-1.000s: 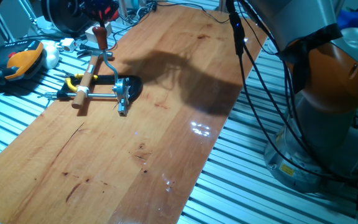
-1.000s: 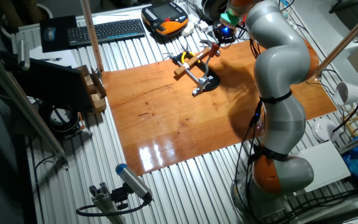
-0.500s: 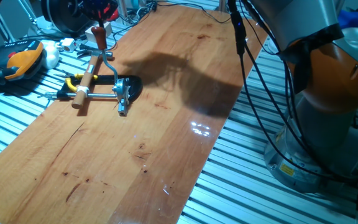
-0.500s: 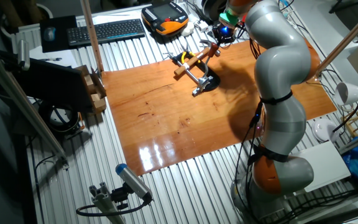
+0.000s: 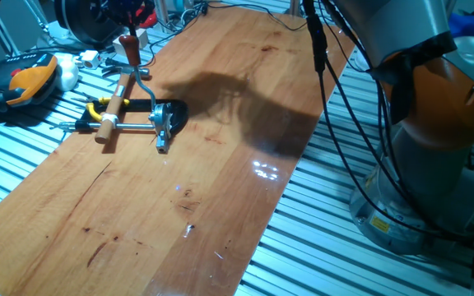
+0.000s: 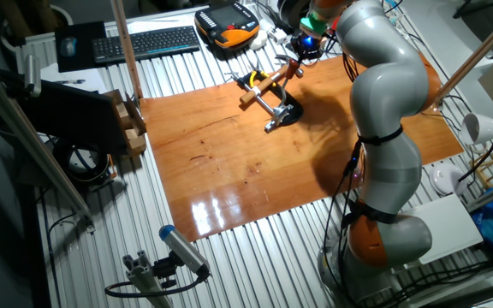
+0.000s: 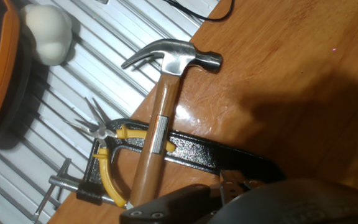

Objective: Pull up the lever

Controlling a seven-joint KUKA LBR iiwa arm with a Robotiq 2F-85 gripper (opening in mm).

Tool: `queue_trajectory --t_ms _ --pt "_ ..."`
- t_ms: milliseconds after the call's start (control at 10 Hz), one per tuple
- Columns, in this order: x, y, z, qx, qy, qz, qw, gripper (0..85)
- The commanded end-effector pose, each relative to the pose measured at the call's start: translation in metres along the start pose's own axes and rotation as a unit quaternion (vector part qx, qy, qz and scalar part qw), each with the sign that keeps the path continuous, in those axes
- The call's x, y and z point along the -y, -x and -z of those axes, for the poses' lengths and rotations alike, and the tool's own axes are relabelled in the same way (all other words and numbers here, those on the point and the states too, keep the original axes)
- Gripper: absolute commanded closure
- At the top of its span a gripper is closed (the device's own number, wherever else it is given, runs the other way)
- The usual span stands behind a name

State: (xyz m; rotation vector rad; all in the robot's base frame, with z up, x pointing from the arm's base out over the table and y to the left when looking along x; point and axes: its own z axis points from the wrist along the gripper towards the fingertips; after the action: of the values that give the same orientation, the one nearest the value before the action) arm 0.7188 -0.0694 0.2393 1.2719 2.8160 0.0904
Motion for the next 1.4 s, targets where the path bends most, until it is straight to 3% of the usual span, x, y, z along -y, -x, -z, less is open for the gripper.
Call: queue_trajectory --t_ms 0,400,1300 --pt "0.000 -0.002 0.001 0.004 -0.001 0.005 1.0000 85.0" --pt "0.001 -0.006 0.003 0.015 0.008 0.006 0.9998 85.0" --pt "0.001 -0.020 0.005 -0.001 0.011 -0.043 0.9990 85.0"
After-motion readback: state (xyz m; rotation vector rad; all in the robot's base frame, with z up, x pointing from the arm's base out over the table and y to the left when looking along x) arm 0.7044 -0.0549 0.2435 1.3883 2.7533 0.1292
